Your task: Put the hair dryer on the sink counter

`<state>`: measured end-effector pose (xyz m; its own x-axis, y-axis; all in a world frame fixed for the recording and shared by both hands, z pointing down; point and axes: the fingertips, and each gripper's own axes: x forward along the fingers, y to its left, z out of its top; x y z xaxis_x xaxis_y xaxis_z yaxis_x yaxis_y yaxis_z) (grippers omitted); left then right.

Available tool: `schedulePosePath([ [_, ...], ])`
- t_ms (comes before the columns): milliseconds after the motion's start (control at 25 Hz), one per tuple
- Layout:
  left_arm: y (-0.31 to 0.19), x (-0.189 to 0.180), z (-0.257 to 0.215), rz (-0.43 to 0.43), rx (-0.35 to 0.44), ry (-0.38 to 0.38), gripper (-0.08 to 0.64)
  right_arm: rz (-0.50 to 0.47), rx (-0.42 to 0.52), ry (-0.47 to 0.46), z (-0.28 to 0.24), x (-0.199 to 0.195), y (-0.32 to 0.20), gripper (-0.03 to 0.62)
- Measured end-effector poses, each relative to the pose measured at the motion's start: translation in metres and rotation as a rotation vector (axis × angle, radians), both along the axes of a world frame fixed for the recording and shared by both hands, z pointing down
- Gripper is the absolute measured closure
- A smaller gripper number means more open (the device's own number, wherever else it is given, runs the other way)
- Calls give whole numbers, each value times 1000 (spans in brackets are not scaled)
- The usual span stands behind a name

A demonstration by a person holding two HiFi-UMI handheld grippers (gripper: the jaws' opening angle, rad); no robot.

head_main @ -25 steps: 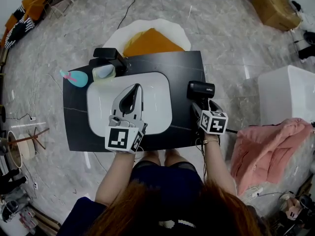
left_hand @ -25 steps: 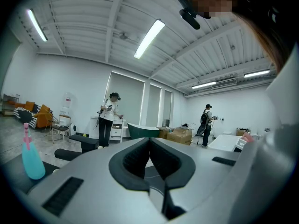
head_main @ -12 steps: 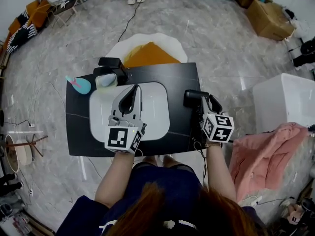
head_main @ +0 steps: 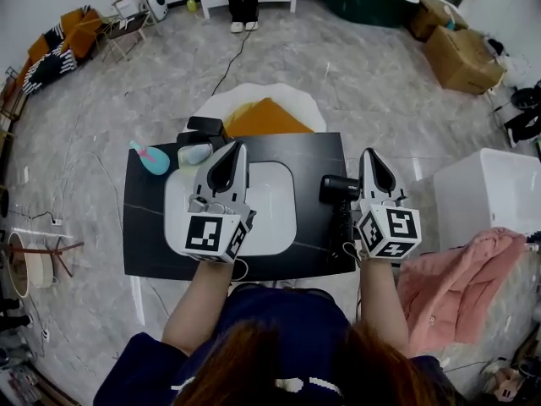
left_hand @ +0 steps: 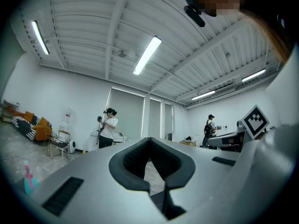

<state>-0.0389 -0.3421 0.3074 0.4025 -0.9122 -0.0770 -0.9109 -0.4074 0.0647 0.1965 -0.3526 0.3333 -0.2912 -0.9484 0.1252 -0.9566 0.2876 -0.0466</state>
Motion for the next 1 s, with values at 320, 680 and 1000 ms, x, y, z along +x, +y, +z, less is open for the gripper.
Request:
schedulePosePath([
  [320, 0, -6, -23, -9, 23, 1, 541, -48, 129, -5, -49, -19, 5, 577],
  [680, 0, -11, -28, -12, 34, -3, 541, -74, 165, 14, -59, -34, 6, 577],
  [1000, -1, -12, -23, -12, 36, -2, 541, -80, 187, 19, -58, -39, 5, 577],
])
